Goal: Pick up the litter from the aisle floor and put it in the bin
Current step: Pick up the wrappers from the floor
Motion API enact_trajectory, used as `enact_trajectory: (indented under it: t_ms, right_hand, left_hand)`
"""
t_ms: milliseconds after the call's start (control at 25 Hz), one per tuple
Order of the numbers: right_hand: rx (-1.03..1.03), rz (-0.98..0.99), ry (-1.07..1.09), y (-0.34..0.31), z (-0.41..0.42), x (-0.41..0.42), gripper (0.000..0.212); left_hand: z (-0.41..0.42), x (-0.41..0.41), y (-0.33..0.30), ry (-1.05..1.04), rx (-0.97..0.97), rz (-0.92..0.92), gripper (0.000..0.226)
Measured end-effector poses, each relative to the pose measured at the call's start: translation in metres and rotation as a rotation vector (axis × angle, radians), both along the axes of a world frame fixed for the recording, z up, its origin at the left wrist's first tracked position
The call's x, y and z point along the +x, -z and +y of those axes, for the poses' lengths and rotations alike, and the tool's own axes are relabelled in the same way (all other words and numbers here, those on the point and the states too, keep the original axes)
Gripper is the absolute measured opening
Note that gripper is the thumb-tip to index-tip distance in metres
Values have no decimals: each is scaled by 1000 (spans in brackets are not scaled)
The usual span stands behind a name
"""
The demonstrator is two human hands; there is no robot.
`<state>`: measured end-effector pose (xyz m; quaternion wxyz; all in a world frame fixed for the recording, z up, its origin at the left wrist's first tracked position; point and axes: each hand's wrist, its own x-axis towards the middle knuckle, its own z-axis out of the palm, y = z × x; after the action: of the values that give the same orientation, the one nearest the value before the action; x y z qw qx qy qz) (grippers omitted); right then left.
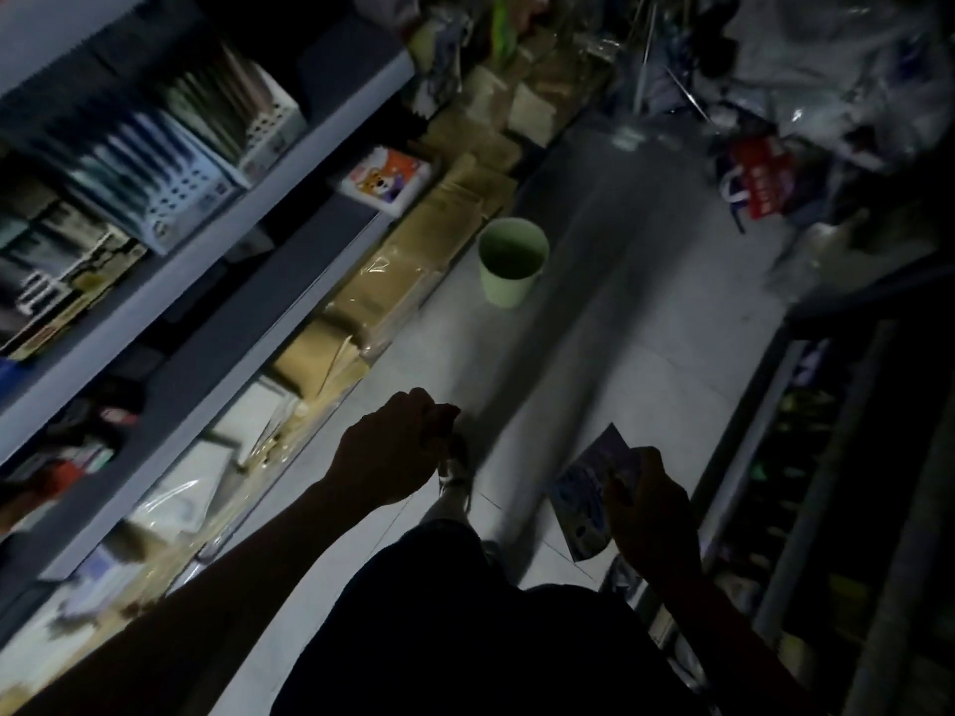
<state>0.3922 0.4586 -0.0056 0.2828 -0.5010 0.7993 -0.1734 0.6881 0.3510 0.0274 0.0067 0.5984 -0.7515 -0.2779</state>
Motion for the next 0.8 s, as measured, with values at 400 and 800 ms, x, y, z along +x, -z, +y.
enact_trajectory:
  t_ms: [400, 800]
  right_hand:
    - [-53, -35, 40, -18, -205, -8, 37]
    - [-139, -77, -46, -14, -393, -119, 35]
  left_hand:
    - [-145, -2, 27, 30, 45, -31, 26]
    - [-288, -117, 33, 11, 82, -162, 24]
